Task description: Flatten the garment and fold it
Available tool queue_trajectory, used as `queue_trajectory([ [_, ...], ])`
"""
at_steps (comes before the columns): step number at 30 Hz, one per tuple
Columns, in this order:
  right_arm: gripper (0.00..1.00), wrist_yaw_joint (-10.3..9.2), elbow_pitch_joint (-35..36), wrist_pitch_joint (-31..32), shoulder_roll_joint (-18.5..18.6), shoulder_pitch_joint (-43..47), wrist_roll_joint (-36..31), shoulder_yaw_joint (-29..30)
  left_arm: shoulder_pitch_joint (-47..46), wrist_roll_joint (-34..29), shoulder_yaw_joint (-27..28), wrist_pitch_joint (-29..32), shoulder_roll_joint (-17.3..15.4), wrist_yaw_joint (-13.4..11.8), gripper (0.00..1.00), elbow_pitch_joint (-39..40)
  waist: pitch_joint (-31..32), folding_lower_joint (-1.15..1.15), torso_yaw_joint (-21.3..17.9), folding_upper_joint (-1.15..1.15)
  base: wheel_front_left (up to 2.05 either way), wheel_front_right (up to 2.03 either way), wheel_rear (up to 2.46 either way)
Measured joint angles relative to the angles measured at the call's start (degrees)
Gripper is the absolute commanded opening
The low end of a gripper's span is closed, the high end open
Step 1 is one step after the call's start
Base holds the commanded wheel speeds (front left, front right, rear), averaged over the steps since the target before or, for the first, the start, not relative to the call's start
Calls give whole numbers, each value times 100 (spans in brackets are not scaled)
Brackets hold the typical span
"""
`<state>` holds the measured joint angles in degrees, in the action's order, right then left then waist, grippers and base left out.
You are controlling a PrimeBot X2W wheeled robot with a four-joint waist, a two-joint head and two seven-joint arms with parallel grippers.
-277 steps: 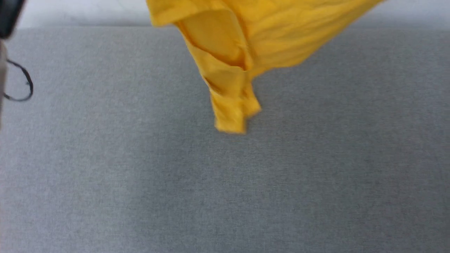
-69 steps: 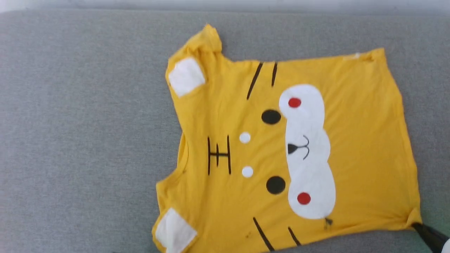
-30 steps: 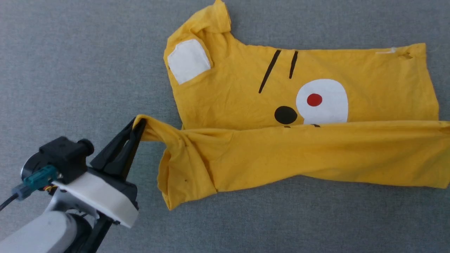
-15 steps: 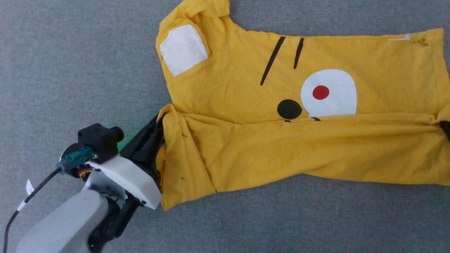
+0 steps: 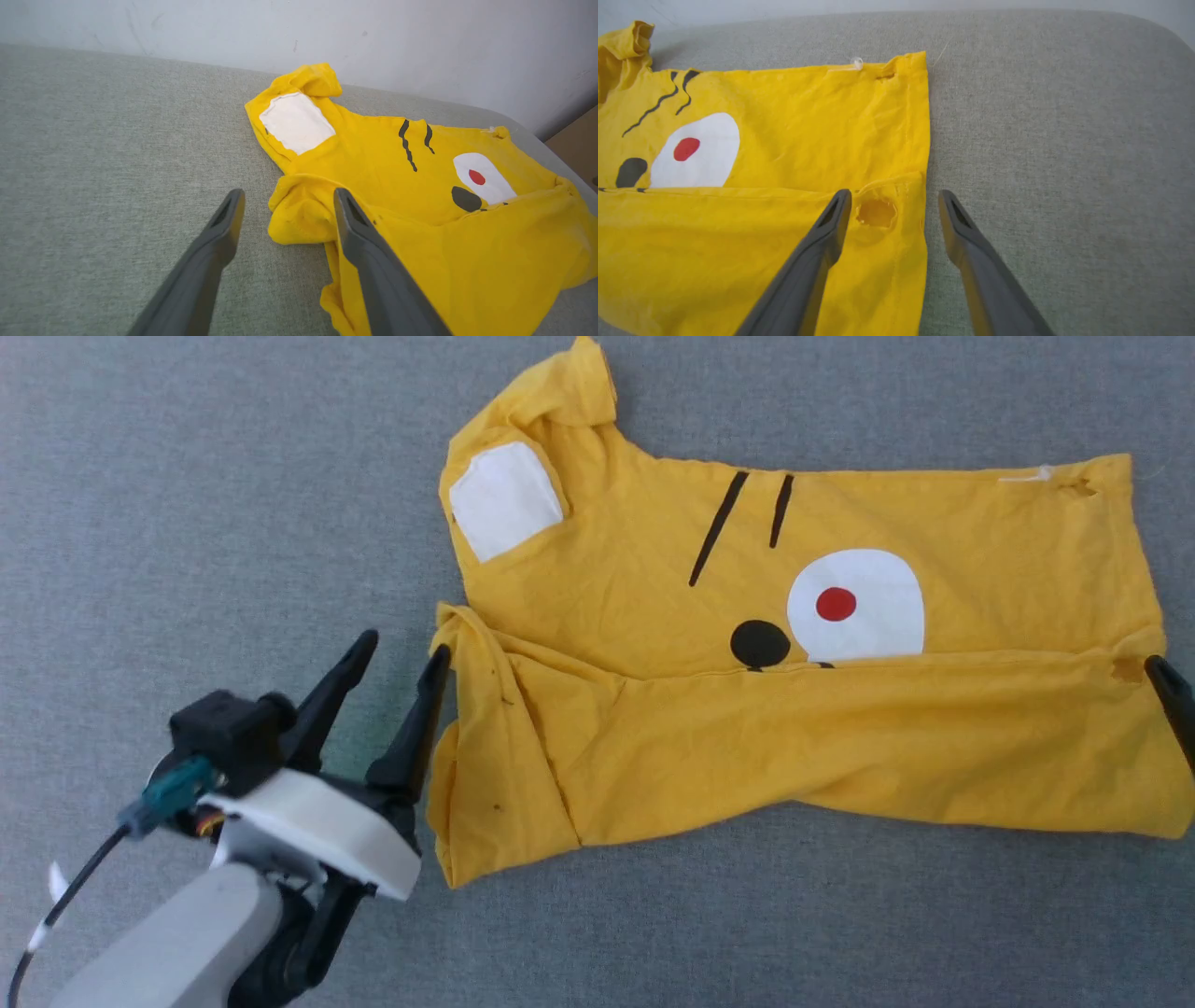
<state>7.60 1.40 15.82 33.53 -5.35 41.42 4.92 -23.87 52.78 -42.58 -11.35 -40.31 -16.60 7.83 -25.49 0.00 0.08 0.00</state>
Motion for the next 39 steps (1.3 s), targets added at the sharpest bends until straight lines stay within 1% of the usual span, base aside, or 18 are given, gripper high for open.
queue_trajectory([
  [4,100,0,265,-323,-245,268,-192,392,534,-105,346,-260,-86,-457,100,403,234,0,-13,0,0,0,0],
  [7,100,0,495,-644,-553,492,-589,724,974,-415,686,-330,-48,-862,100,701,404,-1,-15,0,0,0,0],
  [8,100,0,576,-761,-693,562,-735,822,1112,-563,816,-330,12,-973,100,818,453,-1,-13,0,0,0,0],
  [10,100,0,725,-1007,-1011,684,-1051,1005,1359,-1004,1147,-331,263,-1144,100,1104,538,-1,-5,0,0,0,0],
  [14,100,0,950,-1497,-1683,877,-1685,1191,1911,-1880,1526,-336,839,-1249,100,1374,620,-1,24,0,0,0,0],
  [16,100,0,1000,-1693,-2039,961,-1923,1210,2232,-2094,1691,-336,1224,-1234,100,1392,640,-1,33,0,0,0,0],
  [18,100,0,1017,-1845,-2298,1071,-2121,1251,2530,-2270,1777,-336,1488,-1146,100,1298,660,-1,48,0,0,0,0],
  [20,100,0,1010,-1950,-2474,1144,-2243,1303,2738,-2354,1905,-336,1726,-1000,100,1196,678,-1,62,0,0,0,0],
  [22,100,0,984,-1992,-2528,1167,-2373,1336,2828,-2439,1998,-336,1878,-821,100,1094,691,-1,74,0,0,0,0],
  [26,100,0,990,-1989,-2533,1156,-2477,1354,2848,-2474,1963,-313,1869,-501,100,858,708,0,87,0,0,0,0],
  [29,100,0,1021,-1941,-2525,1143,-2481,1350,2826,-2454,1761,96,1756,-324,100,770,695,0,83,0,0,0,0],
  [33,100,0,1050,-1892,-2505,1112,-2481,1344,2620,-2390,1530,633,1696,-174,100,776,616,0,86,0,0,0,0],
  [39,100,0,1012,-1836,-2496,1044,-2459,1226,2387,-2223,1368,1391,1652,-159,100,491,436,0,59,0,0,0,0],
])
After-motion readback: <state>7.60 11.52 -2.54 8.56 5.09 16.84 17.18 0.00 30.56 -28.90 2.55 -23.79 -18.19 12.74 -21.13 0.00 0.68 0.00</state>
